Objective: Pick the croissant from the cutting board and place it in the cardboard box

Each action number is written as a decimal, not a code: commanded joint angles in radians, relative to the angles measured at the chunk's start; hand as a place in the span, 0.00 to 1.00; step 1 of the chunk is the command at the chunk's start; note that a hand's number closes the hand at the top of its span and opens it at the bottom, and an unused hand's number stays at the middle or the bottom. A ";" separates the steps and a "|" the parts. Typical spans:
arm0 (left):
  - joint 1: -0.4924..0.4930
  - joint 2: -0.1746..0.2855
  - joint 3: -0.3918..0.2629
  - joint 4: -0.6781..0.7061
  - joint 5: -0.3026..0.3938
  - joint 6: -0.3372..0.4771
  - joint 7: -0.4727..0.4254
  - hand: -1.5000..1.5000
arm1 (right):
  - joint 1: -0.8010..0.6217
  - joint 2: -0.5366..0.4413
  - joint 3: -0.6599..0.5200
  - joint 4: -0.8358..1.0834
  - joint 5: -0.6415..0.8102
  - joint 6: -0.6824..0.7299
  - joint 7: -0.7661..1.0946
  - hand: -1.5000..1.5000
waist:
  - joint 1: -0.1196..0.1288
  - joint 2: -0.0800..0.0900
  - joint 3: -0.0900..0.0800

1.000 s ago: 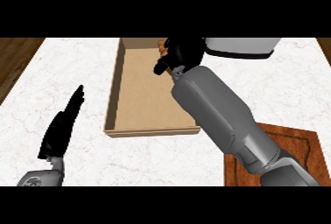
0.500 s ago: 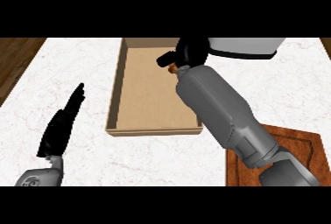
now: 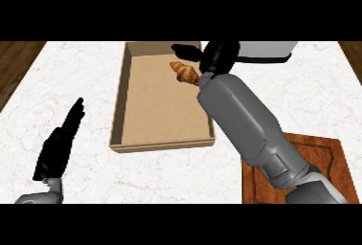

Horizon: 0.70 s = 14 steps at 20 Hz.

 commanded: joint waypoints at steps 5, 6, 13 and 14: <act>0.057 0.015 0.061 0.014 0.019 0.018 -0.045 0.50 | 0.170 -0.045 -0.069 -0.189 0.046 -0.180 0.005 0.00 | -0.083 -0.026 -0.001; 0.107 0.019 0.041 -0.088 0.020 0.001 0.017 0.50 | 0.214 -0.079 -0.082 -0.232 0.038 -0.156 0.001 0.00 | -0.075 -0.029 0.000; 0.091 -0.043 0.008 -0.023 -0.034 0.067 0.001 0.50 | 0.576 -0.187 -0.035 -0.716 0.040 -0.043 0.010 0.00 | -0.109 -0.029 -0.001; 0.104 0.029 0.076 -0.037 0.033 0.001 -0.010 0.50 | 0.639 -0.207 -0.011 -0.799 0.041 -0.014 0.012 0.00 | -0.106 -0.031 -0.001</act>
